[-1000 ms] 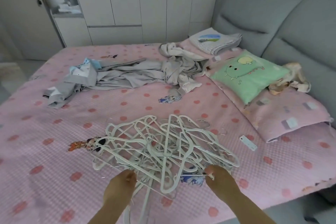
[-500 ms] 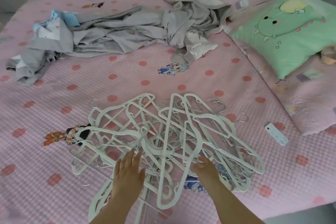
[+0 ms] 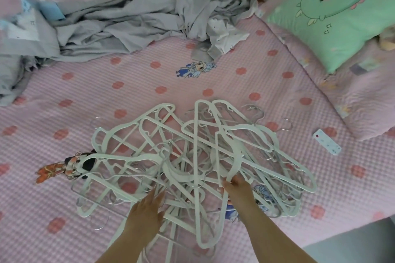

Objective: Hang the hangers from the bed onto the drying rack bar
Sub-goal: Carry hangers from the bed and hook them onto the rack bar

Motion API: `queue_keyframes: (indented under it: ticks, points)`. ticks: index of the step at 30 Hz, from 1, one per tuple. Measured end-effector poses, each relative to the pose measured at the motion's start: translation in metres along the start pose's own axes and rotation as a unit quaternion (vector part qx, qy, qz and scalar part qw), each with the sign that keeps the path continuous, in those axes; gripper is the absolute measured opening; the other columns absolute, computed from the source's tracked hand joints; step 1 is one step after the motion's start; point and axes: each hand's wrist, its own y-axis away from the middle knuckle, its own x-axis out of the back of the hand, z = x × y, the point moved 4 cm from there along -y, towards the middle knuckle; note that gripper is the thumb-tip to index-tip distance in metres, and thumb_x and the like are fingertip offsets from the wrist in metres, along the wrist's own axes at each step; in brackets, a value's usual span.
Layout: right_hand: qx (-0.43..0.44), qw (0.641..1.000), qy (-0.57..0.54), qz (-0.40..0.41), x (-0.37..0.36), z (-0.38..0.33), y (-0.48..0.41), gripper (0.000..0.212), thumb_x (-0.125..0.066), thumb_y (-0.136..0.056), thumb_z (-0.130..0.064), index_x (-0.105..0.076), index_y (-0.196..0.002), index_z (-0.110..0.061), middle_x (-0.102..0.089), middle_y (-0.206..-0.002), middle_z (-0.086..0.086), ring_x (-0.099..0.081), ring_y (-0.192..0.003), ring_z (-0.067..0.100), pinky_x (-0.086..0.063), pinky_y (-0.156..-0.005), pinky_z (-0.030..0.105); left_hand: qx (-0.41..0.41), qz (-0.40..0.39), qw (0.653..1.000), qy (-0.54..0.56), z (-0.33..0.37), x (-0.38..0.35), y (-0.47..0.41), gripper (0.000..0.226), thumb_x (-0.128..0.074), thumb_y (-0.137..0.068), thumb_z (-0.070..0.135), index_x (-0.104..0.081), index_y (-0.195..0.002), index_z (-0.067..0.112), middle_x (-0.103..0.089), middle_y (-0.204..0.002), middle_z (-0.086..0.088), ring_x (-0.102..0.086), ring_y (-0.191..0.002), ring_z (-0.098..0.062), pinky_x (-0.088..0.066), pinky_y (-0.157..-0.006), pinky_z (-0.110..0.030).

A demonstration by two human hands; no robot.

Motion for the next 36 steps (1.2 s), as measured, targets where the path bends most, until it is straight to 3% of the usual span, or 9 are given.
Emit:
queue_keyframes:
  ticks: [4, 6, 9, 13, 17, 22, 26, 31, 36]
  points:
    - [0.061, 0.997, 0.044, 0.006, 0.009, -0.019, 0.017, 0.013, -0.051, -0.089, -0.005, -0.061, -0.084, 0.002, -0.063, -0.085, 0.029, -0.06, -0.071, 0.034, -0.046, -0.057, 0.028, 0.007, -0.012, 1.0, 0.009, 0.001, 0.007, -0.001, 0.054, -0.029, -0.099, 0.03, -0.005, -0.147, 0.029, 0.001, -0.157, 0.0, -0.015, -0.143, -0.02, -0.013, -0.117, -0.034]
    - [0.075, 0.996, 0.05, 0.001, 0.01, -0.024, 0.025, 0.017, -0.051, -0.09, -0.006, -0.06, -0.075, -0.006, -0.062, -0.075, 0.024, -0.062, -0.074, 0.04, -0.049, -0.05, 0.028, 0.009, 0.001, 1.0, 0.008, 0.007, 0.013, 0.001, 0.052, -0.029, -0.099, 0.032, -0.01, -0.147, 0.027, -0.005, -0.156, 0.0, -0.017, -0.143, -0.019, -0.014, -0.117, -0.035]
    - [0.079, 0.996, 0.027, -0.025, 0.008, -0.032, 0.042, 0.021, -0.051, -0.091, -0.006, -0.056, -0.074, -0.017, -0.059, -0.061, 0.004, -0.061, -0.054, 0.018, -0.05, -0.041, 0.021, -0.03, 0.036, 0.998, 0.031, 0.024, 0.03, 0.005, 0.046, -0.03, -0.099, 0.03, -0.023, -0.144, 0.024, -0.014, -0.155, 0.003, -0.022, -0.141, -0.016, -0.017, -0.117, -0.032]
    - [0.079, 0.996, -0.029, 0.0, 0.012, -0.045, 0.068, 0.019, -0.052, -0.091, -0.002, -0.057, -0.075, -0.011, -0.057, -0.058, 0.005, -0.057, -0.035, 0.0, -0.049, -0.037, 0.018, -0.102, 0.064, 0.988, 0.096, 0.039, 0.058, 0.017, 0.041, -0.033, -0.099, 0.023, -0.035, -0.139, 0.021, -0.034, -0.148, 0.003, -0.042, -0.13, -0.014, -0.032, -0.11, -0.029]
    - [0.093, 0.993, -0.069, 0.025, 0.016, -0.051, 0.093, 0.007, -0.05, -0.091, 0.0, -0.056, -0.088, -0.003, -0.055, -0.064, 0.007, -0.061, -0.046, 0.011, -0.049, -0.038, 0.019, -0.114, 0.027, 0.981, 0.156, 0.026, 0.068, 0.031, 0.04, -0.032, -0.099, 0.019, -0.036, -0.139, 0.017, -0.049, -0.136, 0.001, -0.057, -0.112, -0.017, -0.045, -0.092, -0.028]
    - [0.122, 0.99, -0.062, 0.043, 0.016, -0.043, 0.11, 0.008, -0.05, -0.091, 0.0, -0.057, -0.088, -0.004, -0.056, -0.062, 0.007, -0.058, -0.038, 0.002, -0.047, -0.037, 0.017, -0.114, -0.034, 0.958, 0.26, 0.032, 0.068, 0.038, 0.039, -0.032, -0.1, 0.026, -0.039, -0.137, 0.014, -0.047, -0.138, -0.005, -0.05, -0.121, -0.019, -0.041, -0.09, -0.021]
    - [0.125, 0.987, -0.08, 0.054, 0.006, -0.03, 0.108, 0.008, -0.051, -0.09, 0.001, -0.057, -0.088, -0.003, -0.056, -0.063, 0.008, -0.059, -0.038, 0.002, -0.046, -0.035, 0.016, -0.152, -0.125, 0.933, 0.302, 0.064, 0.045, 0.05, 0.039, -0.035, -0.099, 0.032, -0.045, -0.13, 0.011, -0.058, -0.114, -0.004, -0.059, -0.087, -0.006, -0.046, -0.059, -0.008]
    - [0.102, 0.99, -0.082, 0.042, -0.004, -0.023, 0.089, 0.02, -0.053, -0.09, -0.002, -0.054, -0.071, -0.01, -0.056, -0.065, 0.007, -0.062, -0.047, 0.008, -0.051, -0.042, 0.021, -0.183, -0.045, 0.938, 0.291, 0.067, 0.022, 0.051, 0.037, -0.032, -0.099, 0.033, -0.048, -0.128, 0.017, -0.051, -0.129, 0.001, -0.047, -0.12, -0.011, -0.037, -0.096, -0.019]
    - [0.095, 0.993, -0.055, 0.031, -0.023, -0.019, 0.063, 0.019, -0.058, -0.087, -0.007, -0.052, -0.07, -0.011, -0.058, -0.072, 0.008, -0.058, -0.061, 0.016, -0.052, -0.049, 0.017, -0.212, -0.06, 0.929, 0.298, 0.056, 0.018, 0.055, 0.028, -0.043, -0.095, 0.033, -0.052, -0.118, 0.019, -0.053, -0.101, 0.014, -0.051, -0.094, -0.001, -0.038, -0.074, -0.005]
